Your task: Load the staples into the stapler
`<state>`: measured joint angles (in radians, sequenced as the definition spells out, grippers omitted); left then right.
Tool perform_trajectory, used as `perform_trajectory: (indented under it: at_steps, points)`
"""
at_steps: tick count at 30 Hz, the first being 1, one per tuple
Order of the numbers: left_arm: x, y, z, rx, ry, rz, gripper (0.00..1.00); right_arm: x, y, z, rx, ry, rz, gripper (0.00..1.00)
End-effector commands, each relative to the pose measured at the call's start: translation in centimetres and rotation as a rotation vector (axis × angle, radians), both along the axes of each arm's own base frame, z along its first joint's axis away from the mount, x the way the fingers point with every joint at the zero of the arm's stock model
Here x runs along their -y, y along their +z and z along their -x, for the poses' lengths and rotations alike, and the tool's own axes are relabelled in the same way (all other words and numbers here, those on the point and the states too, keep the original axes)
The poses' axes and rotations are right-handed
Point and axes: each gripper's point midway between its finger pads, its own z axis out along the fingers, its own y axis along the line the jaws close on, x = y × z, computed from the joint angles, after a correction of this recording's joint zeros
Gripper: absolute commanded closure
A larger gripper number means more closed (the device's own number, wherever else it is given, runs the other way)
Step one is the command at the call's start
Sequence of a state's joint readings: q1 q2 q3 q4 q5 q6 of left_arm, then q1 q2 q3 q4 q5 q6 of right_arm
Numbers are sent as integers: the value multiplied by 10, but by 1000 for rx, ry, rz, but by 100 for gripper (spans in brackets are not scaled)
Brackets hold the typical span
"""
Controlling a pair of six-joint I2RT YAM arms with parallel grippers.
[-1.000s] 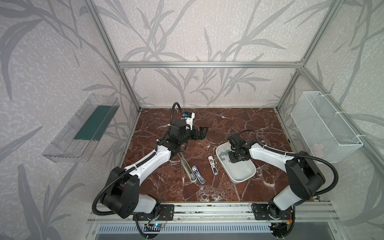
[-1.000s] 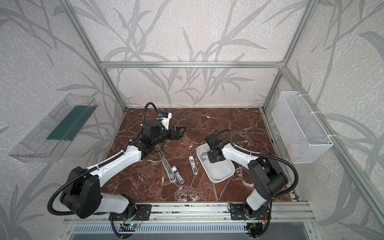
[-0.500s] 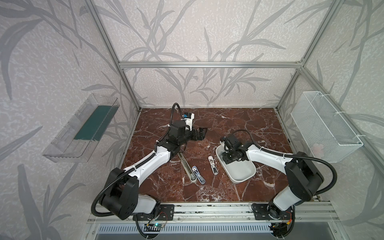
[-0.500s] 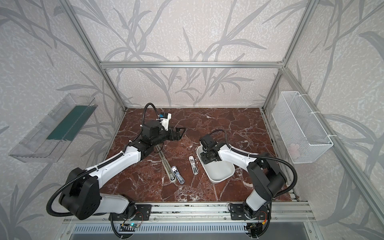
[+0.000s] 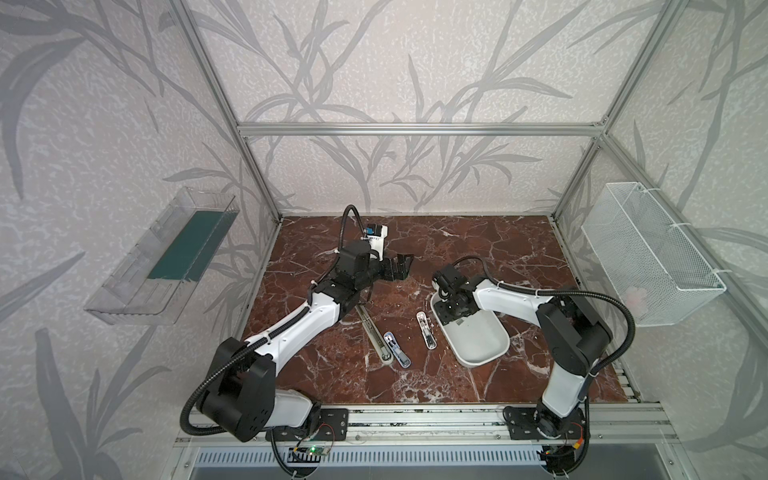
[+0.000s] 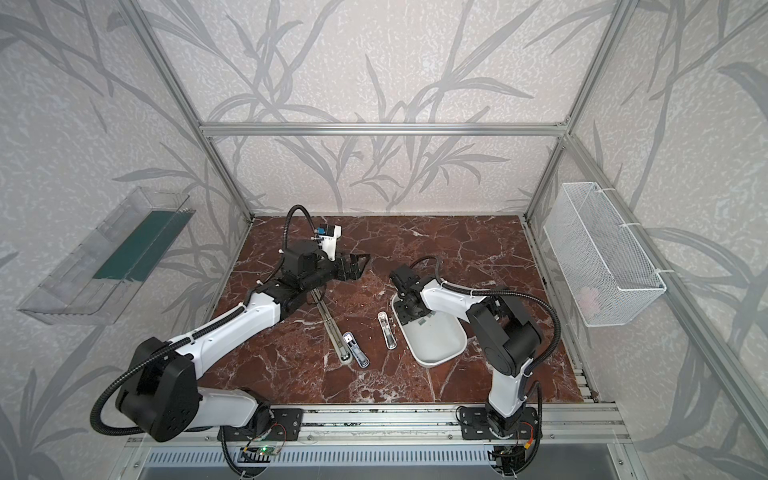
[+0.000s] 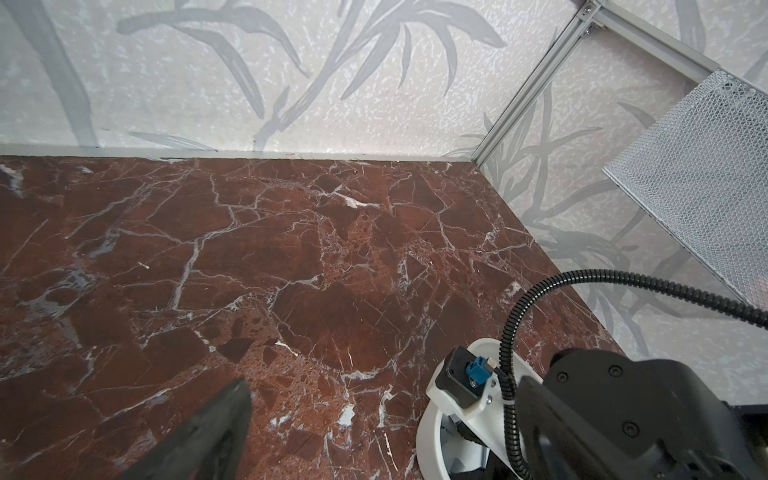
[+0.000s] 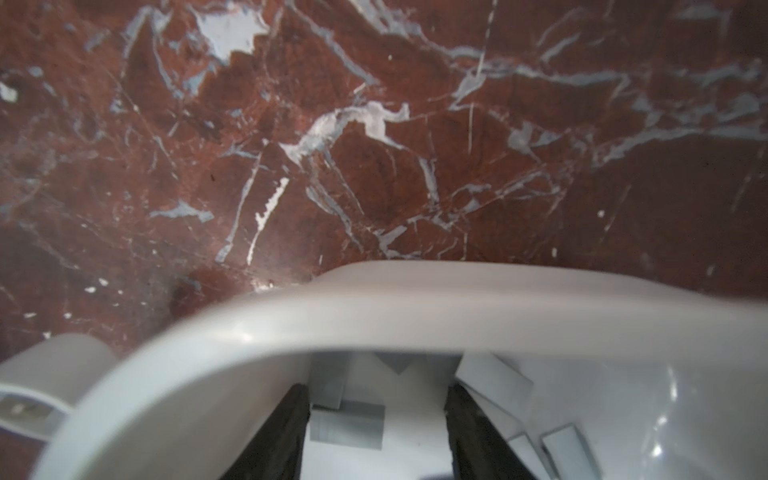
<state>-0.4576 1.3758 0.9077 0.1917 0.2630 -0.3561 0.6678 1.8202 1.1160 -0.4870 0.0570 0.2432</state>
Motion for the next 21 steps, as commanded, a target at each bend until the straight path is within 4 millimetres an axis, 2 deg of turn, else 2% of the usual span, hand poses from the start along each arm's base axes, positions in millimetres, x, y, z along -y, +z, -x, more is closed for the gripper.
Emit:
perform_trajectory:
  at_steps: [1,6,19,21]
  points:
    - [1,11,1,43,-8,-8,1,29,-10,9,-24,-51,128,52]
    - [6,9,-2,36,-26,0,1,45,-6,12,-6,-92,170,59]
    - [10,12,0,36,-43,23,1,56,2,22,-14,-154,118,62]
    - [10,14,1,36,-46,31,0,57,9,22,-1,-166,83,64]
